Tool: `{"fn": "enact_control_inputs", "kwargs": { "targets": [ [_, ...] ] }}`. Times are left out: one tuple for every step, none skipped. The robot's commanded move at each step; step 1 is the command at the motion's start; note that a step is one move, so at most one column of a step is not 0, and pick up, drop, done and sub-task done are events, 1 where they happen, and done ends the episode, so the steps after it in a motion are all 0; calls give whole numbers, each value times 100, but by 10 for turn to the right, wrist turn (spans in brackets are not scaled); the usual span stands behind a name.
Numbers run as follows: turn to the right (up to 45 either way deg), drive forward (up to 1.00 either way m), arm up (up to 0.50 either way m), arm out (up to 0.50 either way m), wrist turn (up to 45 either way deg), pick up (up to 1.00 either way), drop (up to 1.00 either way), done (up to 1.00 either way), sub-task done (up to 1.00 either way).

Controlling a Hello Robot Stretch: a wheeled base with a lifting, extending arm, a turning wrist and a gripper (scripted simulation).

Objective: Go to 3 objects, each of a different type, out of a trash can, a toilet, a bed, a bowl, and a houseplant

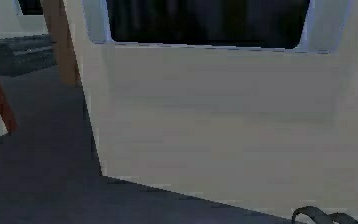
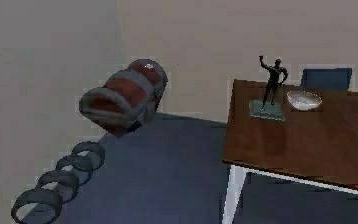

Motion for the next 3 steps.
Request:
{"fn": "enact_control_inputs", "kwargs": {
  "targets": [
    [-270, 0, 0, 0, 0, 0, 0, 0, 0],
    [-30, 0, 0, 0, 0, 0, 0, 0, 0],
    [0, 65, 0, 0, 0, 0, 0, 0, 0]
  ]
}}
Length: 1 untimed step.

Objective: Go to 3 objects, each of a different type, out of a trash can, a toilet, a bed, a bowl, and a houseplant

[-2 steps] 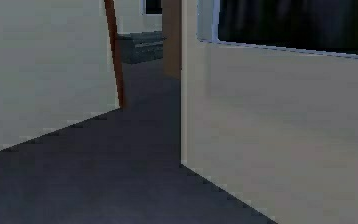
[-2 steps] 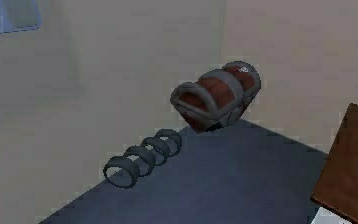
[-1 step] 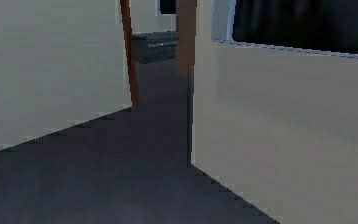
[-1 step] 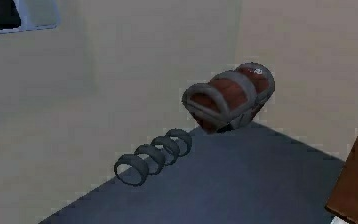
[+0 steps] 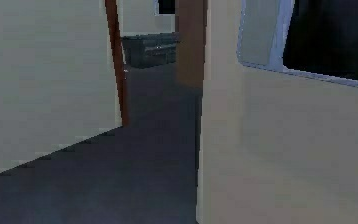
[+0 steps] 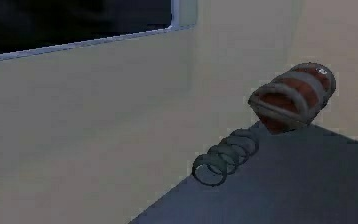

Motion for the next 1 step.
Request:
{"fn": "enact_control_inputs", "kwargs": {
  "targets": [
    [-390, 0, 0, 0, 0, 0, 0, 0, 0]
  ]
}}
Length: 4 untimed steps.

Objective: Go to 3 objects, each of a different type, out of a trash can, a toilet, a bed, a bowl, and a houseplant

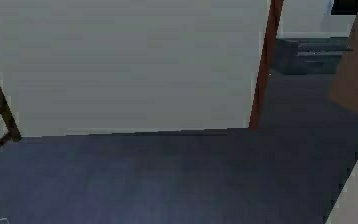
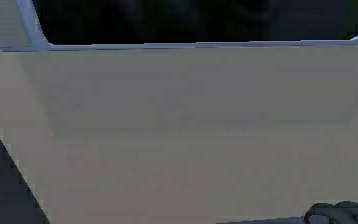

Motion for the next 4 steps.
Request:
{"fn": "enact_control_inputs", "kwargs": {
  "targets": [
    [0, 60, 0, 0, 0, 0, 0, 0, 0],
    [360, 0, 0, 0, 0, 0, 0, 0, 0],
    [0, 100, 0, 0, 0, 0, 0, 0, 0],
    [240, 0, 0, 0, 0, 0, 0, 0, 0]
  ]
}}
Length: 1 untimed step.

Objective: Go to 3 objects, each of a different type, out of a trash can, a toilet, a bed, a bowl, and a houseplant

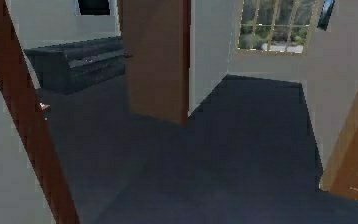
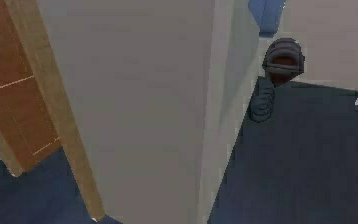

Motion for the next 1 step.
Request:
{"fn": "enact_control_inputs", "kwargs": {
  "targets": [
    [0, 5, 0, 0, 0, 0, 0, 0, 0]
  ]
}}
